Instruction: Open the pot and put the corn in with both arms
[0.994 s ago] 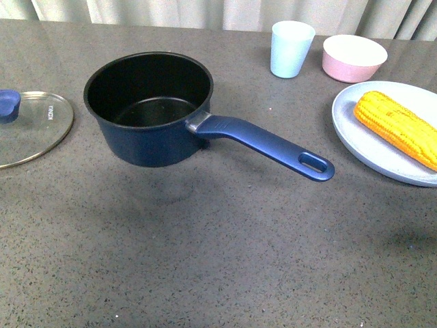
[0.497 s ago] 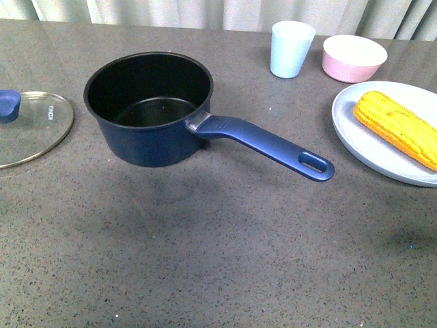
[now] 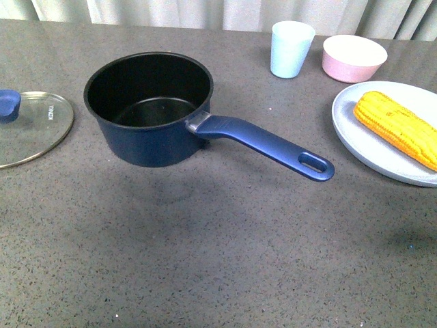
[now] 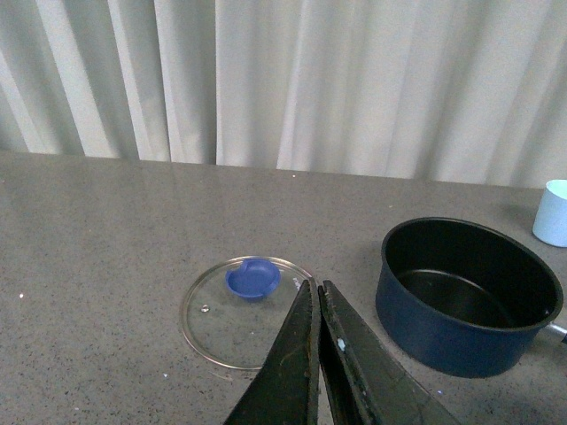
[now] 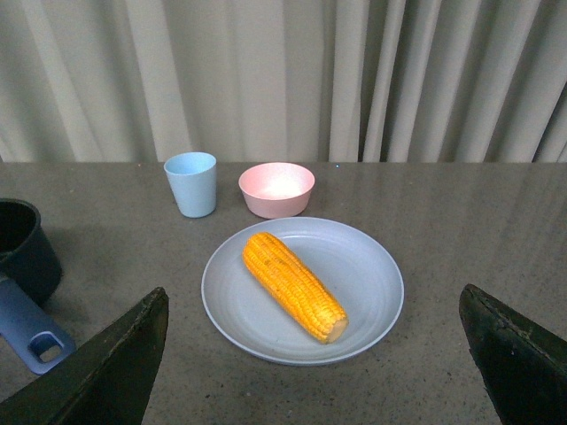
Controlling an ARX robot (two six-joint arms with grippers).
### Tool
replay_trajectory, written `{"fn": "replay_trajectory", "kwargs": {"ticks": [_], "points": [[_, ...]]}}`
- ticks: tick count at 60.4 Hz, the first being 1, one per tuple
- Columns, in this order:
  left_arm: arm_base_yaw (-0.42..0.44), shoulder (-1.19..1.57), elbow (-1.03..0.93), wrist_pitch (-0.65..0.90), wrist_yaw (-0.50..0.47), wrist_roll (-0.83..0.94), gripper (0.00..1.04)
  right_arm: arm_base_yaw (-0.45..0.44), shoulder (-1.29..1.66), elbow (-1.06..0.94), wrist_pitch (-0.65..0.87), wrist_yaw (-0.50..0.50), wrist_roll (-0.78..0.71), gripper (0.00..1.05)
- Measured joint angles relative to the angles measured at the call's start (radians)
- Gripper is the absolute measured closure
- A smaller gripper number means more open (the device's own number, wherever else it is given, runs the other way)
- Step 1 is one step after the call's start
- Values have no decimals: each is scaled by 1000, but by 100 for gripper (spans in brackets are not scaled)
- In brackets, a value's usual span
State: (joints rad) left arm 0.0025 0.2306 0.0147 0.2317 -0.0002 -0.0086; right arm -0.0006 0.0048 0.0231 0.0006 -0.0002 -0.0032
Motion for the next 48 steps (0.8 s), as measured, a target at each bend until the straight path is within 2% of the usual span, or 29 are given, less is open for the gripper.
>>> {"fn": "replay_trajectory", "kwargs": {"ticks": [14, 18, 21, 48], "points": [[0, -56, 0, -54, 0, 0, 103, 0, 0, 0, 0, 0, 0, 9], [0, -147, 0, -181, 0, 0, 103, 0, 0, 0, 0, 0, 0, 9], [0, -199, 0, -222, 0, 0, 103, 0, 0, 0, 0, 0, 0, 9], [-1, -216, 0, -232, 0, 0, 103, 0, 0, 0, 0, 0, 0, 9]]}}
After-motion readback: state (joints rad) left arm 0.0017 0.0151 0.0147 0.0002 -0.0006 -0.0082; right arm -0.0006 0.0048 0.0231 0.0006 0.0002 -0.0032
